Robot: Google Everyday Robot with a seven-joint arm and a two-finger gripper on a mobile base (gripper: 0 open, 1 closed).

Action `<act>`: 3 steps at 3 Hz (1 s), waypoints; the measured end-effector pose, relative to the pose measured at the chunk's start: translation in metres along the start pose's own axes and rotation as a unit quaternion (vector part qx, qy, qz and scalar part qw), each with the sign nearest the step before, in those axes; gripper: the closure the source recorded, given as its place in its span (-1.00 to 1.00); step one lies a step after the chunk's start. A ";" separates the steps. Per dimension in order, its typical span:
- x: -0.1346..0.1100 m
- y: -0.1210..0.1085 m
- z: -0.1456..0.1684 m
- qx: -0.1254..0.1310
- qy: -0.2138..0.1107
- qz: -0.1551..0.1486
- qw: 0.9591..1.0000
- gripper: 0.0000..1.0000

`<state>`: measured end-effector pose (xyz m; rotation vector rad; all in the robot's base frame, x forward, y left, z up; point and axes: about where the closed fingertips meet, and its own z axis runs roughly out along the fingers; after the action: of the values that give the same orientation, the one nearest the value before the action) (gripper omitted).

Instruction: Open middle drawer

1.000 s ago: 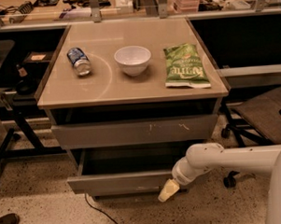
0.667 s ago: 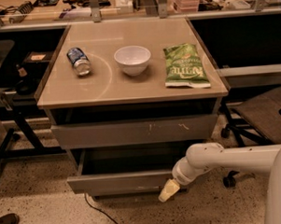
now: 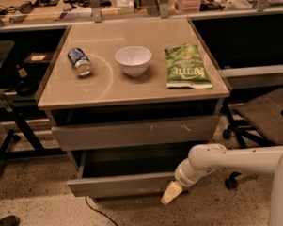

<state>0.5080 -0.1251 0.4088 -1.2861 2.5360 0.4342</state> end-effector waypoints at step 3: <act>0.079 0.052 -0.103 0.028 -0.004 0.085 0.996 -1.00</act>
Offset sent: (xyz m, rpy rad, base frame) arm -0.1351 -0.1031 0.1010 -0.0275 0.0138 -0.2636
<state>0.4109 -0.1928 0.4821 -1.0510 2.6410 0.3981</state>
